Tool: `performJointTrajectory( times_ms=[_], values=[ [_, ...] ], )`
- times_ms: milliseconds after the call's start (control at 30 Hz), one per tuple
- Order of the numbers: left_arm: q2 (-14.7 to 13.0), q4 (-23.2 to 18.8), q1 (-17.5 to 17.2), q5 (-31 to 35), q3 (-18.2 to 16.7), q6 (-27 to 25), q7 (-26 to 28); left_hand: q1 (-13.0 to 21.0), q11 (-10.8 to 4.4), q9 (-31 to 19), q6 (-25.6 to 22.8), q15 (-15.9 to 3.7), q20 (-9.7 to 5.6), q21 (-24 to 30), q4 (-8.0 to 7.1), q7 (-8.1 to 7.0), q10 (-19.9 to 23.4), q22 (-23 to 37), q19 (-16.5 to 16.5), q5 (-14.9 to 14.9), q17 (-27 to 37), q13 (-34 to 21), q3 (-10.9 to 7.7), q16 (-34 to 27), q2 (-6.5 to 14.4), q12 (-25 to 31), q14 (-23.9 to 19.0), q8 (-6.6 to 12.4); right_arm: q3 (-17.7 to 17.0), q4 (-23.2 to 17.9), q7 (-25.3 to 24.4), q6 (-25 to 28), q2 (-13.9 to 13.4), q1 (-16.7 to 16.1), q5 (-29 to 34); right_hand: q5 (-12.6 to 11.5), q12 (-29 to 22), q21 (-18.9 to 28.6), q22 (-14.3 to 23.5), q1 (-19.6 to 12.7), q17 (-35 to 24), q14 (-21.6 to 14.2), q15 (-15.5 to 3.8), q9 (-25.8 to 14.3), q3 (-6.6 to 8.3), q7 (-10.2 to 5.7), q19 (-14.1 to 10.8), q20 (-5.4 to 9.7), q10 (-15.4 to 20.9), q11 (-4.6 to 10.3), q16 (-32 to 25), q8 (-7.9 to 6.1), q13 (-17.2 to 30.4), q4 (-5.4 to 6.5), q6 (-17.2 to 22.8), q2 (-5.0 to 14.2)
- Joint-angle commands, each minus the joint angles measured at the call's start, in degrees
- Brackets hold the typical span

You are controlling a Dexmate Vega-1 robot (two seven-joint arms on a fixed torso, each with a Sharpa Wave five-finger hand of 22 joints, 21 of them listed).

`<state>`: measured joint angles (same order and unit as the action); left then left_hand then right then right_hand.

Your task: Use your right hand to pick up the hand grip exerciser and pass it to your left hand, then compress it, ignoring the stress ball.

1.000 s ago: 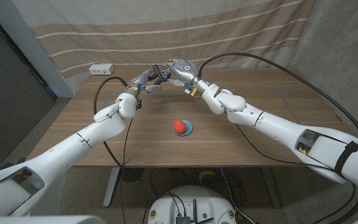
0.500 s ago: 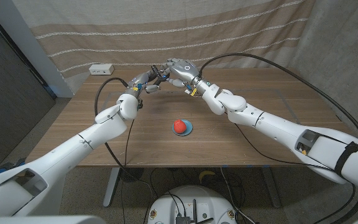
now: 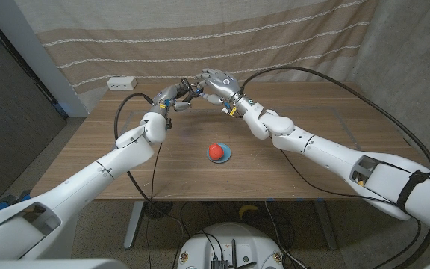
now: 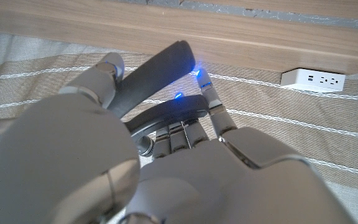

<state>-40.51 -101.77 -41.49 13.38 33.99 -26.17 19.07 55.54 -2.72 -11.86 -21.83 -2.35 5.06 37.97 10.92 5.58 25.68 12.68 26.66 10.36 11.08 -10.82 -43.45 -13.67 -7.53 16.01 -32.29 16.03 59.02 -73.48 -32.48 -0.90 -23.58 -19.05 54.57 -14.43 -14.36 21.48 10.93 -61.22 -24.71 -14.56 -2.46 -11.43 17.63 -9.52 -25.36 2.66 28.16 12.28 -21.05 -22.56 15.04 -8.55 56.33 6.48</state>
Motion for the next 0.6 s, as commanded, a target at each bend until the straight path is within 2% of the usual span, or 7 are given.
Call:
performJointTrajectory(
  times_ms=[33,133,300,367,433,533,600],
  values=[
    [1.0,1.5,-0.2,-2.0,-1.0,2.0,1.5,19.5,0.24,-0.2,-4.8,-7.12,-9.73,3.1,-2.43,0.46,4.1,0.1,10.5,0.1,0.4,-0.3,-2.31,-1.1,19.1,1.2,-5.1,0.95,0.8,3.7,-6.7,0.4,1.2,0.8,-0.8,-0.3,0.2,0.5,0.1,0.3,-0.4,-0.6,-9.98,-4.4,0.16,2.12,-0.2,2.63,0.6,-0.17,-0.5,-3.42,0.2,0.25,3.0,0.72],
    [1.3,1.9,-0.3,-2.7,-1.4,2.7,2.1,19.3,0.91,-0.3,-7.8,-7.87,-10.56,4.5,-2.65,0.53,6.3,0.0,11.4,0.1,0.5,-0.4,-2.54,-1.6,19.1,1.7,-7.0,1.62,1.1,3.5,-7.0,0.5,0.9,0.9,-0.9,-0.1,0.3,0.5,0.1,0.4,-0.6,-0.7,-9.98,-4.4,0.03,1.95,-0.2,2.58,0.5,-0.20,-0.7,-3.26,0.2,0.27,2.6,0.79],
    [2.2,2.5,-0.7,-3.1,-1.9,3.8,4.1,19.2,1.22,-0.3,-9.3,-8.75,-11.43,5.7,-2.76,0.99,8.0,-0.1,12.3,0.2,0.6,-0.5,-2.78,-2.0,19.1,1.9,-8.3,1.74,1.2,3.3,-7.3,0.3,0.4,0.9,-1.4,0.7,0.7,0.7,0.1,0.5,-1.1,-0.6,-10.00,-4.2,-0.39,0.84,-0.3,2.26,0.0,-0.27,-1.0,-2.82,0.2,0.20,1.6,0.85],
    [2.6,2.9,-0.9,-3.4,-2.2,4.6,5.0,19.3,1.39,-0.3,-9.7,-9.04,-11.85,6.4,-2.78,1.14,8.3,-0.1,13.0,0.3,0.7,-0.5,-2.93,-2.1,19.2,1.9,-8.6,1.69,1.0,3.1,-6.7,-0.4,0.0,0.9,-2.1,1.4,1.2,0.7,0.1,0.4,-1.1,-0.8,-9.94,-4.0,-0.36,-0.23,-0.3,1.86,-1.3,-0.45,-0.9,-2.09,0.1,-0.04,-0.1,0.68],
    [2.9,3.4,-1.2,-3.6,-2.5,5.6,6.0,19.4,1.48,-0.3,-9.9,-9.02,-12.24,6.9,-2.71,1.24,8.4,-0.1,13.6,0.3,0.8,-0.5,-3.10,-2.2,19.2,1.8,-8.9,1.63,0.8,3.1,-6.2,-1.0,-0.3,0.9,-2.8,2.3,1.9,0.7,0.1,0.7,-1.0,-0.8,-9.73,-3.7,-0.14,-0.19,-0.1,1.43,-3.0,-0.51,-0.5,-1.06,0.2,-0.06,-2.8,0.77],
    [3.5,4.1,-1.7,-4.6,-3.3,7.6,7.3,19.5,1.60,-0.3,-10.6,-8.97,-12.91,7.7,-2.60,1.31,9.0,-0.1,14.5,0.3,0.8,-0.6,-3.34,-2.3,19.2,1.9,-9.3,1.66,0.2,3.7,-6.6,-1.8,-0.3,0.9,-4.0,0.7,3.1,0.6,0.1,1.1,-0.4,-0.6,-9.42,-2.9,2.81,0.56,1.0,0.61,-8.0,-1.08,1.7,3.81,0.5,-0.51,-14.9,1.87],
    [3.5,4.7,-2.0,-5.3,-3.7,9.9,7.7,19.6,1.60,-0.4,-11.1,-9.35,-13.51,8.4,-2.52,1.38,9.2,-0.2,15.5,0.4,1.0,-0.6,-3.56,-2.6,19.1,1.8,-9.9,1.61,-0.2,4.6,-7.4,-2.9,0.0,1.0,-5.1,-0.2,3.2,0.5,0.0,3.3,-0.4,-0.3,-8.86,-2.6,3.30,1.51,1.5,-0.24,-9.7,-2.24,2.4,6.09,0.6,0.16,-20.0,1.46]
  ],
)
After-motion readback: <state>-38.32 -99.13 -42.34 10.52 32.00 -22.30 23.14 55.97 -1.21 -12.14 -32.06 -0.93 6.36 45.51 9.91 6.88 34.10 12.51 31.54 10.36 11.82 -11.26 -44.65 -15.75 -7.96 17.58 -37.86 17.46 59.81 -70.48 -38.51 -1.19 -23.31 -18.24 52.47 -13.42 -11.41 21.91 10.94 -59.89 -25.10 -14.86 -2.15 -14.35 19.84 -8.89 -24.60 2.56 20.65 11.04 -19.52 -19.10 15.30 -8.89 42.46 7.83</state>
